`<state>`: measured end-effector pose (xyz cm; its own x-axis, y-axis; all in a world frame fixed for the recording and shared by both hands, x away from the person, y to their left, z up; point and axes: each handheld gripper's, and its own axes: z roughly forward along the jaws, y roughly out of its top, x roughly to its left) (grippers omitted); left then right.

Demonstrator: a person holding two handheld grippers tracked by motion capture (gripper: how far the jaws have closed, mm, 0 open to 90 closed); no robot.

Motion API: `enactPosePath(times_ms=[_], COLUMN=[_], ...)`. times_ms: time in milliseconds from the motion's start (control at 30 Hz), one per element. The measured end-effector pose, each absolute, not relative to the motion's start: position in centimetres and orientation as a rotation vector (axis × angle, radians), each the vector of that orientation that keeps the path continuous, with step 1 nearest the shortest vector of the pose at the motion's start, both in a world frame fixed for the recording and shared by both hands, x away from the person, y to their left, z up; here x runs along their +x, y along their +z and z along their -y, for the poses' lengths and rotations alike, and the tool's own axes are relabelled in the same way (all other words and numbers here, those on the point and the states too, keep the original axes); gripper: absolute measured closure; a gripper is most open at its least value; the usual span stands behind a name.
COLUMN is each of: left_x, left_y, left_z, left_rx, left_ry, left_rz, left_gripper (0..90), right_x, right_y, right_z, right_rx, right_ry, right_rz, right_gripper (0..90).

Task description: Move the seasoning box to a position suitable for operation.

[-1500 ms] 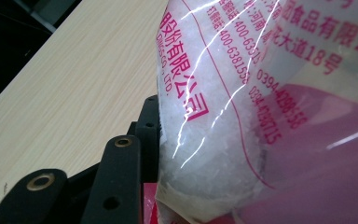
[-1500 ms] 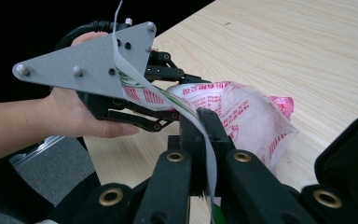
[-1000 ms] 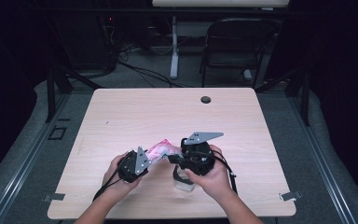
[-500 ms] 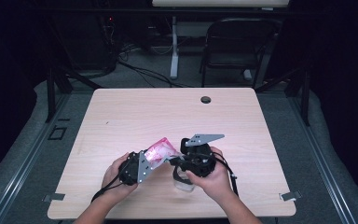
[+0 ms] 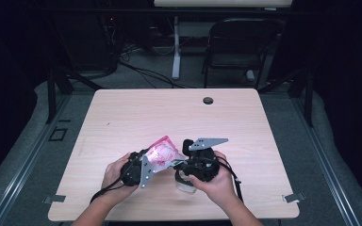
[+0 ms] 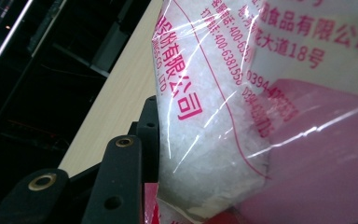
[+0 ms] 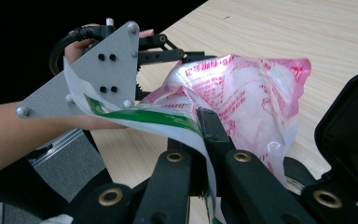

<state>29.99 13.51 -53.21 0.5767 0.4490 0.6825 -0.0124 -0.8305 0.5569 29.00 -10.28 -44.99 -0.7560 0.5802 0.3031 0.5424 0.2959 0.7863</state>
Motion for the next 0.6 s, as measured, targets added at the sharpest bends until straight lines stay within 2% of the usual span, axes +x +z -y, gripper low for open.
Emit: enactPosePath(times_ms=[600], left_x=[30.39], left_y=[-53.23], left_z=[-12.99], left_rx=[2.285], left_ry=[1.248], left_rz=[-0.308], left_gripper=[64.2], right_x=[28.95], right_y=[-46.02], right_z=[10.85], right_rx=[1.169], right_ry=[1.492], right_rz=[-2.527], right_gripper=[90.0])
